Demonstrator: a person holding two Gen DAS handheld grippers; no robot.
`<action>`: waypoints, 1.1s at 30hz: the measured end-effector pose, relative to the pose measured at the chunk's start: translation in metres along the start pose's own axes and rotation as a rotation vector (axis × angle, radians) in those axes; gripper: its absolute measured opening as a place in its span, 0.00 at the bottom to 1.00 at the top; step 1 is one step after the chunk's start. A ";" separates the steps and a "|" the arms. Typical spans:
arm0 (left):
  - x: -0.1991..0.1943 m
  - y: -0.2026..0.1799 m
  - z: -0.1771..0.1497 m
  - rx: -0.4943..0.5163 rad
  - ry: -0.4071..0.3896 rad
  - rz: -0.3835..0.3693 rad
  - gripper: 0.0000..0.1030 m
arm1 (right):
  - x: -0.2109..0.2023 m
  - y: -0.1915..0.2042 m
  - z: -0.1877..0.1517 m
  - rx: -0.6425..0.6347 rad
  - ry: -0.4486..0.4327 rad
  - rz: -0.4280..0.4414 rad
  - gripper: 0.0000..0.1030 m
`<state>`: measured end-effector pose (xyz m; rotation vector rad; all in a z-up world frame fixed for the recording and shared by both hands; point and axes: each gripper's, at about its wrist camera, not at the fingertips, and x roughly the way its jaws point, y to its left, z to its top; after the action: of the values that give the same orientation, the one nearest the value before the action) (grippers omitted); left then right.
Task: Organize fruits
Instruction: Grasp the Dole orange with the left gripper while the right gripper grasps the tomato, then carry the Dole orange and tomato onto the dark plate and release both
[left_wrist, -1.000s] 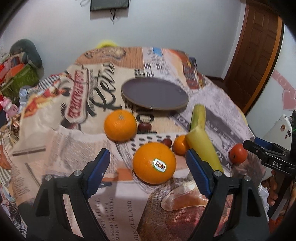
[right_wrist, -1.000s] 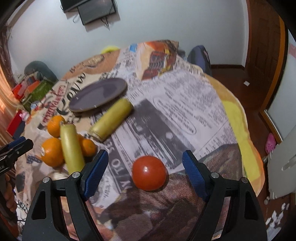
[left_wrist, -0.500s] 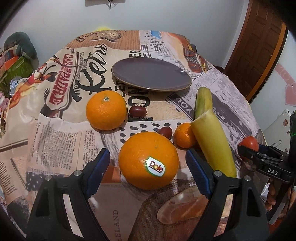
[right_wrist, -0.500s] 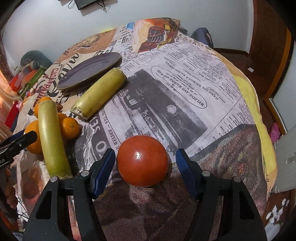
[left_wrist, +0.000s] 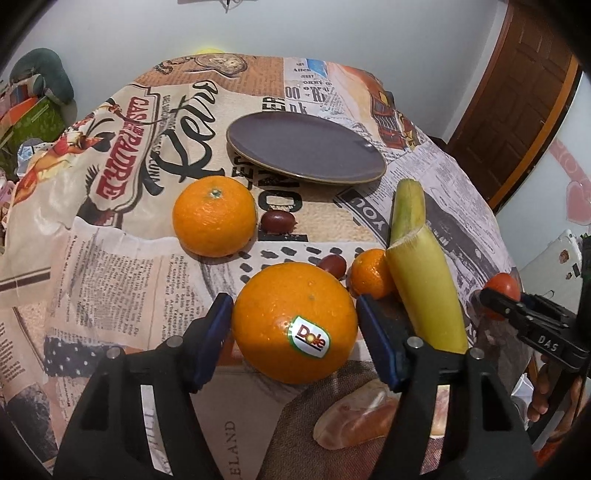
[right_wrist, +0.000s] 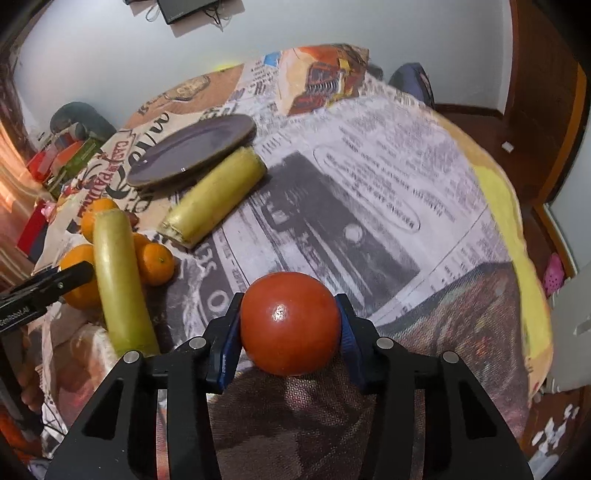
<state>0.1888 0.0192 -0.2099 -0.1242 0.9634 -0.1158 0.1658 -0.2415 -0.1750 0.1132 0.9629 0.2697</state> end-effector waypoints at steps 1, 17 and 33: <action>-0.002 0.001 0.000 -0.002 -0.005 0.001 0.66 | -0.003 0.001 0.002 -0.003 -0.010 0.003 0.42; -0.076 0.009 0.039 0.000 -0.206 0.033 0.66 | -0.050 0.035 0.046 -0.117 -0.209 0.025 0.42; -0.083 0.014 0.092 -0.003 -0.300 0.042 0.66 | -0.044 0.065 0.085 -0.203 -0.305 0.067 0.42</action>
<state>0.2179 0.0509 -0.0931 -0.1202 0.6669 -0.0547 0.2000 -0.1897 -0.0778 -0.0005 0.6260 0.3982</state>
